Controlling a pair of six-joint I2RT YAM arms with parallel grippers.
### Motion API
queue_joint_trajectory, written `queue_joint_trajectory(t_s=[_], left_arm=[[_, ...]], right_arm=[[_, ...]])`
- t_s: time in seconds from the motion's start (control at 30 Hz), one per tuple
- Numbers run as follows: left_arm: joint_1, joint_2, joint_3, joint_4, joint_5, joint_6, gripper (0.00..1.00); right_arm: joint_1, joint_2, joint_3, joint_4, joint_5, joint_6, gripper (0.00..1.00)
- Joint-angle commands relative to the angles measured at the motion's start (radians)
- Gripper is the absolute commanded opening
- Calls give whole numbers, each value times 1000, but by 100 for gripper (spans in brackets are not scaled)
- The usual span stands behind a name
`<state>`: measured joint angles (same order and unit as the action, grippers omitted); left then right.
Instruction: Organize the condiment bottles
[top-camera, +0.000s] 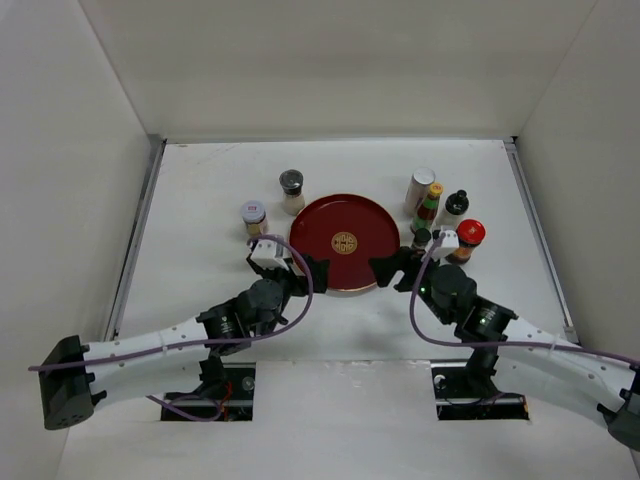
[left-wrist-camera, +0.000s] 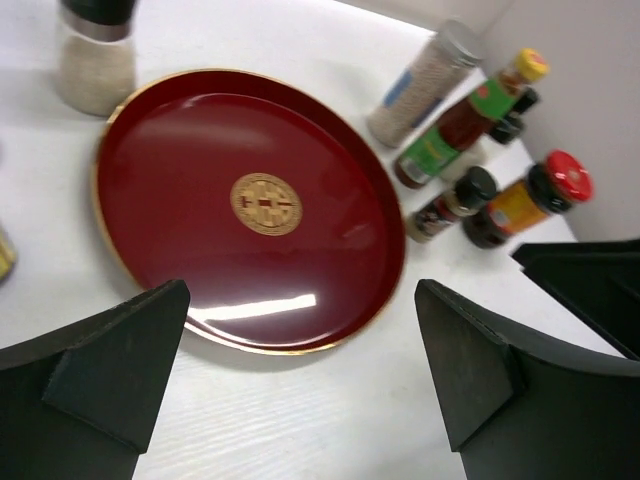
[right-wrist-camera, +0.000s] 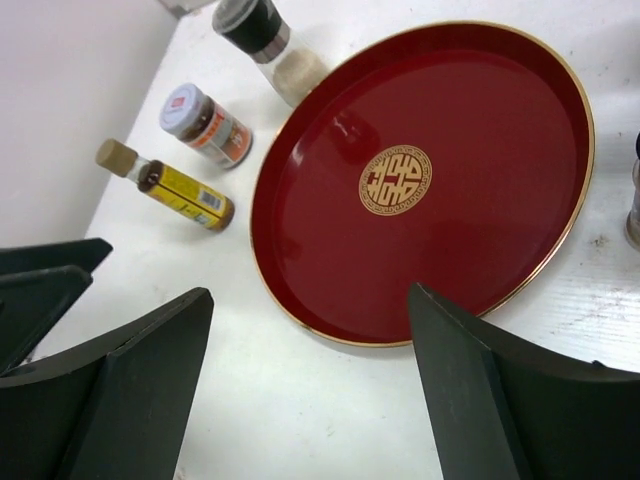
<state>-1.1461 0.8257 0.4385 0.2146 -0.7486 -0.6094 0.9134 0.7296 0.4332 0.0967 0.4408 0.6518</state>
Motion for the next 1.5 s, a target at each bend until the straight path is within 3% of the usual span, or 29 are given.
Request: queue_joint_trajectory(t_s=[0.0,0.07,0.1,0.23,0.33,0.47,0.5,0.57,0.6,0.67,0.77,0.83,0.97,1.47], left_arm=[[55,13,0,12,20,23,100],[70,27,11,12,9,40,100],[78,33,20,14,3,55,100],[134,65,113,-18,-50,158,100],[176,67,176,-29,-136,262,100],[262,-9,177,-3,-176,298,100],[289,-22,177,-10,-157,304,93],[329,-40,181,-52,-127,309,60],[345,-43,187,-85,-126,304,54],[365,-33,204,-145,-126,301,53],[414,39,241,-193,-89,298,62],[446,96,256,-192,-64,296,66],[512,209,261,-184,11,264,68],[627,384,249,-126,103,217,52]], right_arm=[[11,46,55,63,7,-15,85],[11,76,42,101,4,-17,81],[12,89,35,121,4,-18,74],[15,126,29,176,-17,-50,27],[15,143,48,195,-16,-64,15],[15,211,76,270,-20,-83,16],[15,230,87,288,-20,-87,17],[20,267,93,336,-20,-96,26],[25,281,87,359,-20,-98,31],[31,310,58,420,-20,-104,45],[37,321,18,449,-22,-116,66],[37,323,-2,463,-22,-121,72],[17,341,-4,468,-48,-121,74],[14,444,10,503,-99,-118,74]])
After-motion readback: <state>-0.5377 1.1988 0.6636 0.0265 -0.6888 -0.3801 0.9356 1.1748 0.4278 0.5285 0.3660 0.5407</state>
